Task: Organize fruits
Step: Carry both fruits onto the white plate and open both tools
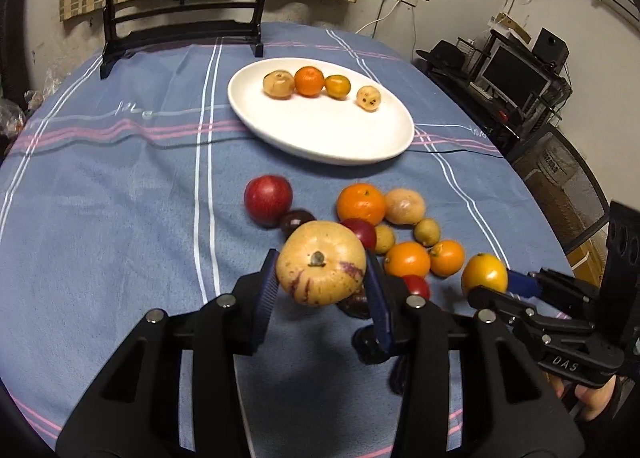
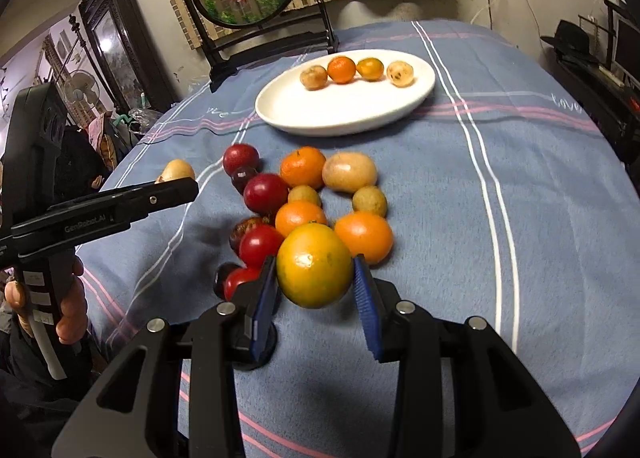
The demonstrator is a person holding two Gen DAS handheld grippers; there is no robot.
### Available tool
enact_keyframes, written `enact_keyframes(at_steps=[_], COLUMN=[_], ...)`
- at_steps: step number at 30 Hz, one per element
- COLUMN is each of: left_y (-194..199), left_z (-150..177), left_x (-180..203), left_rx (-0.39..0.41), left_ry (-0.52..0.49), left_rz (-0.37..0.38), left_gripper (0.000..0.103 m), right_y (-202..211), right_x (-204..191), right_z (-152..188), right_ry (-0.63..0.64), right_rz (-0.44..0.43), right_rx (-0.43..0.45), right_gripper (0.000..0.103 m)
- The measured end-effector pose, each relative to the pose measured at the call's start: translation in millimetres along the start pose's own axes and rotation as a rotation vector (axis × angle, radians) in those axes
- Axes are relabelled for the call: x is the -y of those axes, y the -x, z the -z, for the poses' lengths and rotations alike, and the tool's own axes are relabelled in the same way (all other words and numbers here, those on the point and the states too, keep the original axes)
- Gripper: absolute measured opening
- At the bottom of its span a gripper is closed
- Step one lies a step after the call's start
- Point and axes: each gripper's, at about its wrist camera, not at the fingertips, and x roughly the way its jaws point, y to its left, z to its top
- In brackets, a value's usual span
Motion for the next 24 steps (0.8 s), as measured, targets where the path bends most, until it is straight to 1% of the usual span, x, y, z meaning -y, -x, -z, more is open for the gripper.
enact_keyframes(at_steps=[4, 7, 8, 9, 11, 13, 16, 20, 24], left_y=[-2.9, -11.7, -19.3, -24.3, -41.2, -65.9, -96.8, -135.6, -154.5], left_z=[-27.6, -59.5, -75.8, -84.8, -106.5, -129.0, -149.9, -169.4, -175.4], left_x=[4.1, 5.7, 5.1, 3.4, -2.0, -11.2, -20.8, -38.7, -49.5], left_rx=[0.004, 0.012, 0.014, 0.012, -0.005, -0.024, -0.028, -0.07, -0.091], left_ry=[-0.031, -0.058, -0.067, -0.068, -0.056, -0.034, -0.029, 0.014, 0.039], left_rz=[-0.019, -0.037, -0.049, -0.054, -0.056, -0.053, -0.079, -0.083, -0.08], left_gripper=[0.042, 0.042, 0.042, 0.042, 0.043, 0.043, 0.043, 0.043, 0.043], right_y=[1.7, -3.9, -10.0, -14.8, -30.4, -56.2, -107.1, -162.3, -185.0], right_x=[3.4, 7.9, 9.9, 10.8, 13.4, 15.6, 18.6, 23.5, 29.5], right_z=[-28.7, -61.1, -76.9, -87.1, -110.7, -137.2, -169.3, -188.7, -196.3], right_ry=[0.039, 0.074, 0.088, 0.098, 0.114, 0.138, 0.171, 0.203, 0.199], right_rz=[-0.022, -0.029, -0.024, -0.018, -0.008, 0.017, 0.052, 0.07, 0.065], right_rx=[0.003, 0.002, 0.002, 0.002, -0.002, -0.015, -0.056, -0.12, -0.141], right_gripper=[0.039, 0.039, 0.039, 0.039, 0.039, 0.039, 0.038, 0.038, 0.038])
